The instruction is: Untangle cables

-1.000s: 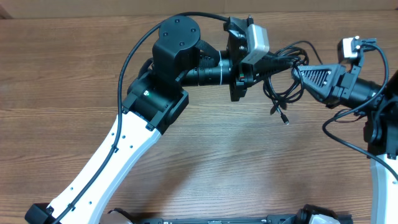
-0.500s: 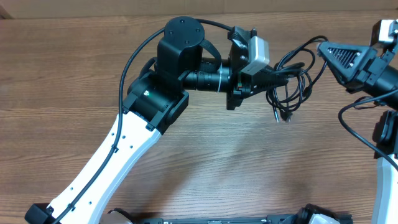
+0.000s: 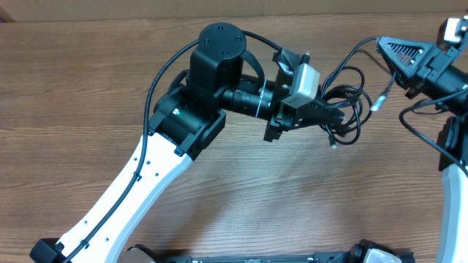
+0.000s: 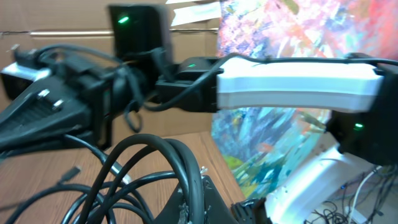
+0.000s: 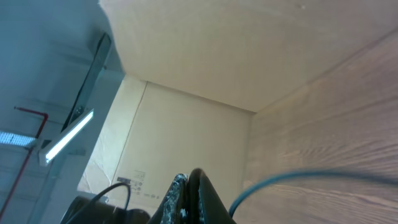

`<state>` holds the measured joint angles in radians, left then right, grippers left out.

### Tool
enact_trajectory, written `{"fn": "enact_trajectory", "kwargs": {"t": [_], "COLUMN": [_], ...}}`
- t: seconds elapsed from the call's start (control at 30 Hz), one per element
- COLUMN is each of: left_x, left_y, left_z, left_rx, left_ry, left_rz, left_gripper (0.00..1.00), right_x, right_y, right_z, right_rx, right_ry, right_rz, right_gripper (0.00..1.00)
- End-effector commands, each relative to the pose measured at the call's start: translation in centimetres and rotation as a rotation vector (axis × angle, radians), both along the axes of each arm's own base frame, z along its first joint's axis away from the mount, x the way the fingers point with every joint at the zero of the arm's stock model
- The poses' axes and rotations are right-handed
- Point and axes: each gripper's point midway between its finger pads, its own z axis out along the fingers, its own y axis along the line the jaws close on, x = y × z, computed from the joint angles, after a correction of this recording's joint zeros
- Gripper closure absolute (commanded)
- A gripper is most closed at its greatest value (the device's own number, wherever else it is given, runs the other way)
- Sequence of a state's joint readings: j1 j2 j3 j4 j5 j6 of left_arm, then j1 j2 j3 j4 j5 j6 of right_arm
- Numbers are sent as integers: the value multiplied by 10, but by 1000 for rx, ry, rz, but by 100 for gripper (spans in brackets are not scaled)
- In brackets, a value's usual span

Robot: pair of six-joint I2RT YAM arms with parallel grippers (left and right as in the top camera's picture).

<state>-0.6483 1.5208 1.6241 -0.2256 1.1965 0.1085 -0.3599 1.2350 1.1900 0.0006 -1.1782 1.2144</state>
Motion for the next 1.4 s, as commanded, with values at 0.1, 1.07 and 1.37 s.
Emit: {"fn": "enact_trajectory", "kwargs": {"t": [0.1, 1.07, 1.37], "left_x": [-18, 99, 107], "left_y": [7, 36, 37], "left_z": [9, 15, 14], "left_rx": [-28, -15, -13], "left_ry": [-29, 192, 202], "left_rz": [-102, 452, 499], "left_gripper": [96, 96, 96], "right_x": [15, 20, 4], "right_y": [-7, -19, -24], "right_z": [-15, -80, -154], "right_rx": [5, -77, -346], "right_ry": [32, 241, 456], "right_rz": [7, -117, -230], "right_gripper": [74, 0, 0]}}
